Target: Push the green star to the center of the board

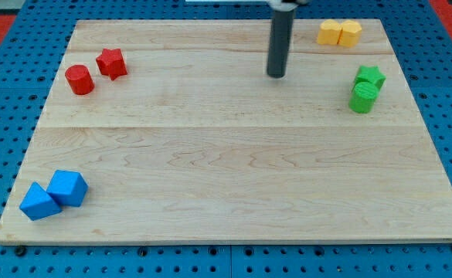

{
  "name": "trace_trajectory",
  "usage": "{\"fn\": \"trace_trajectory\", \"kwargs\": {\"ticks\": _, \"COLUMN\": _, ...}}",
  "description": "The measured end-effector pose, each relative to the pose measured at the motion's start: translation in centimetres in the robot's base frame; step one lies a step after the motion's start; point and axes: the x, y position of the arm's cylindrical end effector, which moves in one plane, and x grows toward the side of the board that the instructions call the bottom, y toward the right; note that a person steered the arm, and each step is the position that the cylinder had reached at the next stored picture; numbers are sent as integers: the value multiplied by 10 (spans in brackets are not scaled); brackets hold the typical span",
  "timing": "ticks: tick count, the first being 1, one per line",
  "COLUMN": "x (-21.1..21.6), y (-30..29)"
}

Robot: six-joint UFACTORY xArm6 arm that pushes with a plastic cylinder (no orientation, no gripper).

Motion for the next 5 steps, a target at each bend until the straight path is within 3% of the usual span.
{"fn": "trace_trajectory", "kwargs": {"ticks": 2, "x": -14, "y": 177}}
{"fn": "trace_trajectory", "kwargs": {"ticks": 3, "x": 13, "y": 244}}
{"fn": "trace_trajectory", "kwargs": {"ticks": 4, "x": 42, "y": 235}}
{"fn": "trace_trajectory", "kwargs": {"ticks": 5, "x": 41, "y": 198}}
